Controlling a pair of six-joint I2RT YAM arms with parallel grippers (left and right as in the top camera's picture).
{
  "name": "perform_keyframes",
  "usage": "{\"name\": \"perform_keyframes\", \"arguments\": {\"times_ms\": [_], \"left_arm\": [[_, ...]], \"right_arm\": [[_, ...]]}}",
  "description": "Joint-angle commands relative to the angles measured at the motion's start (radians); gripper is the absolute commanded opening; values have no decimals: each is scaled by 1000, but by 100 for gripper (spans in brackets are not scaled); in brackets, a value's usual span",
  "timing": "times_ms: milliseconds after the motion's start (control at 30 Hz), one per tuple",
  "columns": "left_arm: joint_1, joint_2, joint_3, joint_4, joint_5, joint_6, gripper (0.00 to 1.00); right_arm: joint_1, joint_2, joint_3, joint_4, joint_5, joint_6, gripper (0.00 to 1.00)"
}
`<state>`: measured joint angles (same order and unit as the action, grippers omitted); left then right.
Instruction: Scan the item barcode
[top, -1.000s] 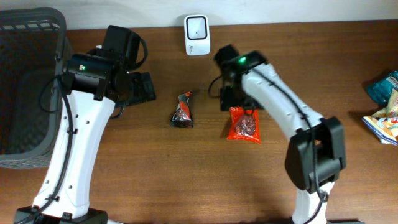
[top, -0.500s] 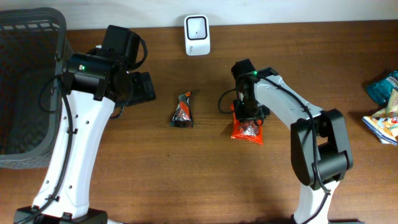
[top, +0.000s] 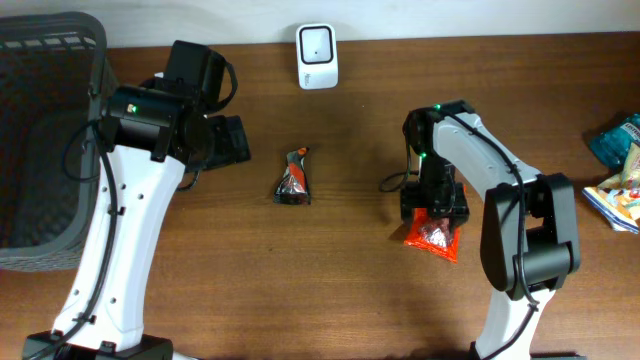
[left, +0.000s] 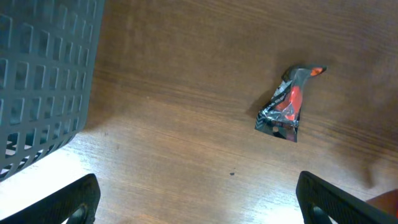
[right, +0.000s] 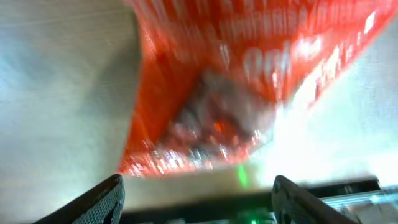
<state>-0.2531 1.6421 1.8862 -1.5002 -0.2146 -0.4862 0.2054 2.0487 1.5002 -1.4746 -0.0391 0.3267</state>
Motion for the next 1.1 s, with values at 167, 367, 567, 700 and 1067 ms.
{"name": "perform_keyframes", "arguments": {"times_ms": [167,367,567,700,1067], "left_arm": [[0,-4,3,2,-11,16,99],[0,-4,3,2,-11,16,99],[0,-4,3,2,-11,16,99],[0,-4,3,2,-11,16,99],[0,-4,3,2,-11,16,99]], "right_arm": [[50,-5,-80,108,-128,-12,73],[113,0,-100,549,-440,41,75],[12,-8,286,311,-455,-174,88],[-27,-4,375,59,-152,-320,82],[-33,7,-76,240,-104,-179,80]]}}
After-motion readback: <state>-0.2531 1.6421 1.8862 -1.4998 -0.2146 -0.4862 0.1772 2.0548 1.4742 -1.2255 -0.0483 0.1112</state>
